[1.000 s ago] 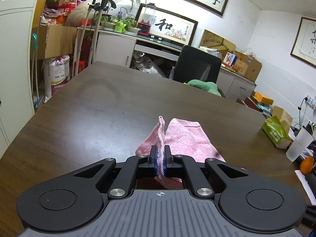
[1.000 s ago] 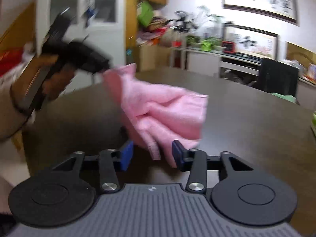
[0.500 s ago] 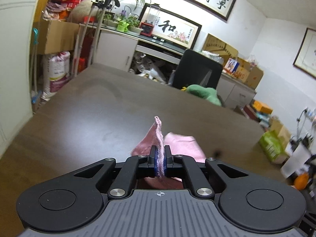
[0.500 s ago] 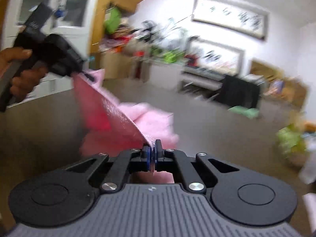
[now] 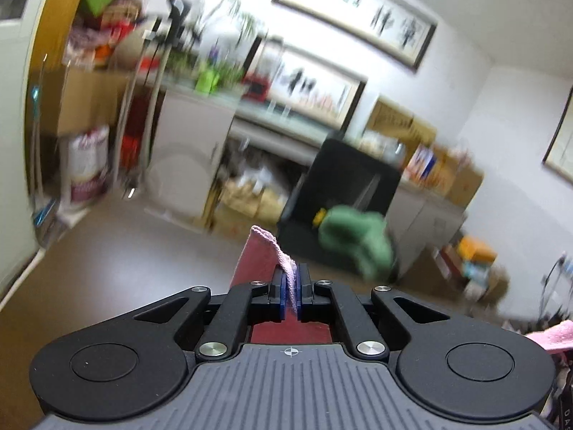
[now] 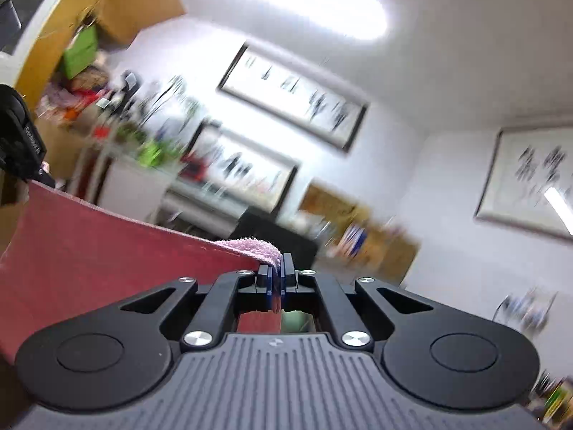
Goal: Fold towel
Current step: 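Lift the towel with both tools, spreading the grippers apart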
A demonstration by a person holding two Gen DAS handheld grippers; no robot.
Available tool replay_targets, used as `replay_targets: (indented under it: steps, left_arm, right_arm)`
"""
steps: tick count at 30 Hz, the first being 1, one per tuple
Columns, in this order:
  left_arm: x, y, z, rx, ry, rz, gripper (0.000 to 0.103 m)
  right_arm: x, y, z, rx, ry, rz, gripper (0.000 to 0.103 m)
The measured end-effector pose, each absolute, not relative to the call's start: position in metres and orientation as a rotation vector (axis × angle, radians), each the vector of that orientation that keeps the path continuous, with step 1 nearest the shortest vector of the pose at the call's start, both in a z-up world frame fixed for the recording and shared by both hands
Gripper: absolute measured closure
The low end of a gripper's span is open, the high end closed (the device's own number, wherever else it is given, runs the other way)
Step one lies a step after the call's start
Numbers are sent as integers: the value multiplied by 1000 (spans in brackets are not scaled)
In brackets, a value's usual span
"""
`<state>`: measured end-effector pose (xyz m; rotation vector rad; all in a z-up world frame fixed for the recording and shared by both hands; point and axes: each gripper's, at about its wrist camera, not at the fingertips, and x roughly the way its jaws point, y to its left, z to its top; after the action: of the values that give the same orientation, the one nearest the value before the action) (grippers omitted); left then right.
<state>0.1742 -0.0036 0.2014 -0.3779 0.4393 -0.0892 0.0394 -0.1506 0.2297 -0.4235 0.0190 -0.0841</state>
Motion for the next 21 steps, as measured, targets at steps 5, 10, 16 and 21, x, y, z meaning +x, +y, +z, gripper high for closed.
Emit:
replay_targets:
  steps: [5, 10, 16, 21]
  left_arm:
    - [134, 1, 207, -353, 336, -156, 98]
    - [66, 2, 150, -307, 371, -167, 98]
    - [-9, -5, 54, -319, 538, -153, 98]
    - [-40, -3, 18, -339, 646, -148, 97]
  right_arm:
    - [25, -165, 236, -420, -54, -69, 99]
    - [-27, -180, 178, -362, 74, 27, 99]
    - [-80, -178, 72, -345, 297, 77, 99]
    - [-102, -181, 52, -295, 379, 87, 98]
